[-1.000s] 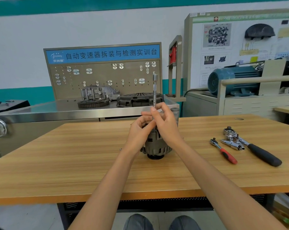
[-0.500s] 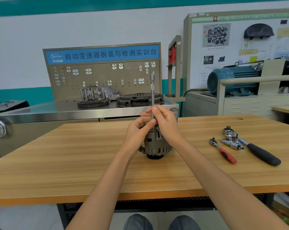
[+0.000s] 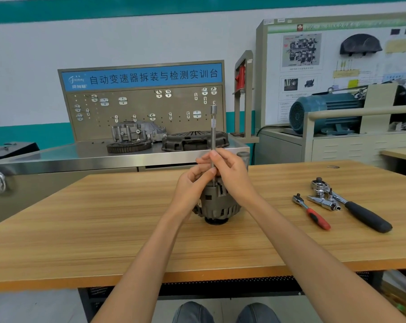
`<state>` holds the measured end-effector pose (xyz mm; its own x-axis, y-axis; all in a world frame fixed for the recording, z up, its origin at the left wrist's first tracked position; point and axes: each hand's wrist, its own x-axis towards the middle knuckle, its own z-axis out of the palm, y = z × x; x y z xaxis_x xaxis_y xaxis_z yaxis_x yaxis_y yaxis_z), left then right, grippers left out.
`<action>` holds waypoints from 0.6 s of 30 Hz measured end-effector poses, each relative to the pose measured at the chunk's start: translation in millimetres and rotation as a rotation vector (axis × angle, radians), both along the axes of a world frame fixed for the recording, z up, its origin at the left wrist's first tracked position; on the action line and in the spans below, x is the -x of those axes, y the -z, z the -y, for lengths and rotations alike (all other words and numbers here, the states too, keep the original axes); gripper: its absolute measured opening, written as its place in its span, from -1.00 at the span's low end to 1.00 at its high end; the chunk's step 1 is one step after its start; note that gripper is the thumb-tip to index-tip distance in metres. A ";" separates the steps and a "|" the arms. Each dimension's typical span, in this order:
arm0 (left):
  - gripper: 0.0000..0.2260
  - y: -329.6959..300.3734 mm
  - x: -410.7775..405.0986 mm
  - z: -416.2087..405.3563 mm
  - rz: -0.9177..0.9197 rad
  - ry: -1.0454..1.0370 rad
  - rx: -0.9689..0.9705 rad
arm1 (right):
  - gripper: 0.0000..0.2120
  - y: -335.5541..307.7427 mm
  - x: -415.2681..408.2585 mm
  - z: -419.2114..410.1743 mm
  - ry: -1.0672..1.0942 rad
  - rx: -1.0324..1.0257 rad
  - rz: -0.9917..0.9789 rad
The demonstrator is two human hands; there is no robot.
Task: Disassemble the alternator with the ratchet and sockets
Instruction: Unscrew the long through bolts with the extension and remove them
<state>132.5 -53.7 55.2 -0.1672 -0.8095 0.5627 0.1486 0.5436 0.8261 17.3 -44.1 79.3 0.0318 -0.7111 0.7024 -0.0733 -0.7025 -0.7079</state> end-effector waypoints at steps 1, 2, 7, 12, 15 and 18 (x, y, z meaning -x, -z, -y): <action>-0.84 -0.1 -0.8 -0.3 0.002 0.004 -0.002 | -0.78 0.2 0.1 -0.1 0.000 -0.005 -0.002; -0.85 0.1 -1.2 -0.5 0.001 0.003 -0.004 | -0.77 0.3 -0.2 -0.4 -0.001 -0.014 -0.002; -0.91 0.2 1.3 -0.5 0.005 -0.035 -0.012 | -0.83 1.4 -3.4 -2.4 0.006 -0.031 0.009; -0.94 0.2 5.2 -1.5 0.001 -0.065 -0.024 | -0.92 3.6 -4.3 -4.5 0.008 0.015 0.043; -0.92 -0.7 3.4 -2.2 0.027 -0.062 -0.003 | -0.88 2.6 -3.3 -3.1 0.008 0.023 0.000; -0.86 -3.4 -1.4 -4.0 0.074 -0.026 0.016 | -0.83 1.5 -0.4 -1.7 0.017 0.028 -0.049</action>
